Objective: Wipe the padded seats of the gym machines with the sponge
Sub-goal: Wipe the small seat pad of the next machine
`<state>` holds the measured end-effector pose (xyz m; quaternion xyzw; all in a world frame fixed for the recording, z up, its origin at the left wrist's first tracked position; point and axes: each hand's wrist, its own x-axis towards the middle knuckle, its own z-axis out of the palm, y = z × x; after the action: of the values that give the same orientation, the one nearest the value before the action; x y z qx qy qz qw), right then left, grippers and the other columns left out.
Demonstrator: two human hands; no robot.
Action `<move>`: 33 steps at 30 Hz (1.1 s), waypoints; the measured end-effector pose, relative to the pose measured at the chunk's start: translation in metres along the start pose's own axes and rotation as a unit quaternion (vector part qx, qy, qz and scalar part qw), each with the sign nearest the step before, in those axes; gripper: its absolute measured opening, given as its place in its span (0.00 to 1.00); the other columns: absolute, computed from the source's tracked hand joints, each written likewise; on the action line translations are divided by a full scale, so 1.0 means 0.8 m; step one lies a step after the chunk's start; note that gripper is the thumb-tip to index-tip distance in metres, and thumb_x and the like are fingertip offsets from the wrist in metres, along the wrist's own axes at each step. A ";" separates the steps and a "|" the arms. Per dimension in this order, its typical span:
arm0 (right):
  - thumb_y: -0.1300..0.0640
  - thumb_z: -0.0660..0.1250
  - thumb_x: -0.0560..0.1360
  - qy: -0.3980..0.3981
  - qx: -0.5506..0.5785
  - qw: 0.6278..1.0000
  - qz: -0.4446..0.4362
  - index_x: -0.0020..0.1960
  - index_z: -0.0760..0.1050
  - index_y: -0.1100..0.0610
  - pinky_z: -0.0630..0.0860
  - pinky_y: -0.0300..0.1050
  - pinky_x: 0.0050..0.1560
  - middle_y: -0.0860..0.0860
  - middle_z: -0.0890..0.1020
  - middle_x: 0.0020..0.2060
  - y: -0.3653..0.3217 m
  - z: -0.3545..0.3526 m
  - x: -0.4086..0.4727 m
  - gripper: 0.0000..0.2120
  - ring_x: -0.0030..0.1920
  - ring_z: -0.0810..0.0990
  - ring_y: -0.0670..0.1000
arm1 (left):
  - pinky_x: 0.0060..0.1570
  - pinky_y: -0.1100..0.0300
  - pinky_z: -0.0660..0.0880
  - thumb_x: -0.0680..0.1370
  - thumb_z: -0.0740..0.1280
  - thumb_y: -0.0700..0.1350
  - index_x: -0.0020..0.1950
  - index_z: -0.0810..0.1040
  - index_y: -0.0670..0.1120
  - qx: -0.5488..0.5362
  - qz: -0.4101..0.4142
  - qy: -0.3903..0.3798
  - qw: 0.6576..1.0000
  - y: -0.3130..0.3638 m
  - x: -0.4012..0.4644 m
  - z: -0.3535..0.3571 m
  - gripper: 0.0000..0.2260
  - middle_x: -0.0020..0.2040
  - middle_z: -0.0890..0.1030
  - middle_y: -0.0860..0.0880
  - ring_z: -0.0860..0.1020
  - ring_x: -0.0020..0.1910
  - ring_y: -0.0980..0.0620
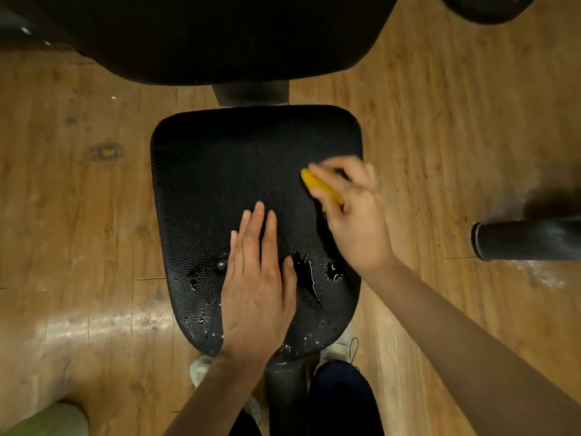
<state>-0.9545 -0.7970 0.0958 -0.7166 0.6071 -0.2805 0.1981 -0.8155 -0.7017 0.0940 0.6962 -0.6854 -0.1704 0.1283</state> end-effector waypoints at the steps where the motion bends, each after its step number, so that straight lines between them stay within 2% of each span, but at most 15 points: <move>1: 0.62 0.68 0.76 0.016 0.012 1.000 0.016 0.62 0.79 0.60 0.73 0.52 0.59 0.54 0.78 0.55 0.002 0.002 0.019 0.15 0.55 0.72 0.52 | 0.78 0.51 0.50 0.82 0.55 0.46 0.78 0.57 0.40 -0.001 -0.001 0.001 1.000 0.000 0.000 0.000 0.25 0.79 0.55 0.45 0.49 0.79 0.50; 3: 0.61 0.67 0.77 0.038 0.025 0.998 0.041 0.63 0.78 0.59 0.72 0.45 0.60 0.53 0.78 0.55 -0.001 0.003 0.017 0.15 0.56 0.72 0.51 | 0.78 0.52 0.49 0.82 0.55 0.46 0.79 0.57 0.41 -0.009 0.002 0.002 1.000 0.000 0.000 0.000 0.25 0.79 0.55 0.45 0.49 0.79 0.50; 5: 0.61 0.68 0.77 0.042 0.021 0.998 0.050 0.63 0.78 0.59 0.66 0.35 0.63 0.52 0.78 0.56 -0.010 -0.003 -0.030 0.15 0.58 0.72 0.50 | 0.78 0.54 0.46 0.82 0.55 0.46 0.79 0.57 0.41 -0.024 0.005 0.003 1.000 0.000 -0.002 -0.003 0.25 0.79 0.55 0.46 0.48 0.79 0.51; 7: 0.62 0.70 0.75 0.029 0.029 0.998 0.044 0.62 0.79 0.59 0.61 0.30 0.64 0.53 0.79 0.56 -0.019 -0.012 -0.075 0.16 0.59 0.72 0.50 | 0.78 0.56 0.44 0.82 0.55 0.46 0.79 0.56 0.42 -0.032 0.007 0.004 0.999 0.001 0.000 -0.005 0.26 0.79 0.55 0.46 0.48 0.79 0.51; 10: 0.63 0.70 0.75 0.013 0.045 0.998 0.032 0.62 0.79 0.59 0.65 0.32 0.61 0.53 0.79 0.55 -0.002 -0.014 -0.051 0.15 0.57 0.73 0.51 | 0.78 0.56 0.44 0.82 0.56 0.46 0.78 0.57 0.41 -0.026 0.028 0.006 0.999 0.010 0.007 -0.003 0.26 0.79 0.55 0.45 0.49 0.79 0.50; 12: 0.61 0.68 0.76 0.040 0.064 0.995 0.071 0.63 0.78 0.58 0.68 0.34 0.60 0.52 0.78 0.55 0.010 -0.006 -0.006 0.15 0.57 0.73 0.51 | 0.78 0.54 0.45 0.82 0.55 0.45 0.78 0.57 0.41 -0.024 0.045 0.005 0.999 0.021 0.017 0.002 0.25 0.79 0.55 0.45 0.49 0.79 0.49; 14: 0.60 0.68 0.77 0.074 0.111 0.985 0.106 0.64 0.78 0.58 0.71 0.40 0.62 0.51 0.78 0.57 0.011 -0.002 0.010 0.16 0.58 0.74 0.51 | 0.78 0.53 0.46 0.82 0.56 0.45 0.78 0.57 0.41 -0.023 0.060 0.008 0.998 0.032 0.030 0.007 0.25 0.79 0.56 0.44 0.50 0.79 0.48; 17: 0.61 0.67 0.77 0.098 0.158 0.973 0.134 0.65 0.76 0.57 0.70 0.45 0.67 0.50 0.77 0.62 -0.001 -0.005 -0.049 0.17 0.66 0.72 0.49 | 0.78 0.53 0.46 0.82 0.55 0.44 0.78 0.57 0.40 -0.037 0.075 0.011 0.996 0.044 0.050 0.011 0.24 0.79 0.56 0.44 0.50 0.79 0.49; 20: 0.62 0.68 0.77 0.099 0.209 0.961 0.149 0.66 0.75 0.56 0.67 0.41 0.70 0.47 0.77 0.64 -0.003 -0.011 -0.091 0.18 0.70 0.69 0.44 | 0.78 0.53 0.47 0.83 0.54 0.43 0.78 0.58 0.39 -0.042 0.098 0.008 0.994 0.053 0.068 0.015 0.23 0.79 0.57 0.44 0.51 0.79 0.49; 22: 0.61 0.68 0.77 0.105 0.263 0.940 0.189 0.66 0.76 0.57 0.66 0.36 0.69 0.47 0.77 0.65 0.006 -0.009 -0.057 0.17 0.69 0.70 0.40 | 0.78 0.53 0.47 0.83 0.53 0.42 0.78 0.59 0.39 -0.033 0.109 0.004 0.993 0.055 0.077 0.020 0.23 0.78 0.58 0.43 0.52 0.79 0.49; 24: 0.60 0.67 0.77 0.132 0.335 0.900 0.246 0.65 0.76 0.58 0.67 0.31 0.66 0.48 0.78 0.64 0.010 -0.010 -0.016 0.16 0.66 0.72 0.38 | 0.78 0.54 0.47 0.83 0.53 0.43 0.77 0.60 0.39 -0.018 0.111 -0.001 0.994 0.055 0.080 0.024 0.23 0.78 0.58 0.44 0.52 0.79 0.49; 27: 0.59 0.67 0.78 0.144 0.422 0.845 0.294 0.66 0.76 0.56 0.70 0.33 0.65 0.46 0.78 0.63 0.005 -0.020 -0.028 0.16 0.65 0.73 0.38 | 0.78 0.54 0.47 0.82 0.54 0.42 0.77 0.60 0.40 -0.007 0.111 0.000 0.994 0.055 0.080 0.027 0.23 0.79 0.58 0.44 0.52 0.79 0.49; 30: 0.55 0.67 0.77 0.124 0.453 0.818 0.332 0.66 0.75 0.50 0.70 0.33 0.64 0.39 0.79 0.61 -0.005 -0.034 -0.084 0.17 0.64 0.73 0.35 | 0.78 0.54 0.47 0.82 0.55 0.42 0.78 0.59 0.42 -0.004 0.103 0.006 0.995 0.058 0.078 0.027 0.23 0.79 0.57 0.46 0.51 0.79 0.51; 33: 0.56 0.67 0.77 0.127 0.479 0.805 0.327 0.63 0.77 0.49 0.72 0.32 0.61 0.38 0.81 0.57 0.009 -0.029 -0.061 0.15 0.62 0.75 0.35 | 0.78 0.52 0.48 0.82 0.54 0.42 0.78 0.59 0.41 -0.002 0.099 0.002 0.995 0.060 0.079 0.028 0.23 0.79 0.57 0.46 0.51 0.79 0.50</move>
<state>-0.9800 -0.7489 0.1013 -0.2482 0.6136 -0.5424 0.5174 -0.8683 -0.7647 0.0892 0.6248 -0.7507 -0.1568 0.1467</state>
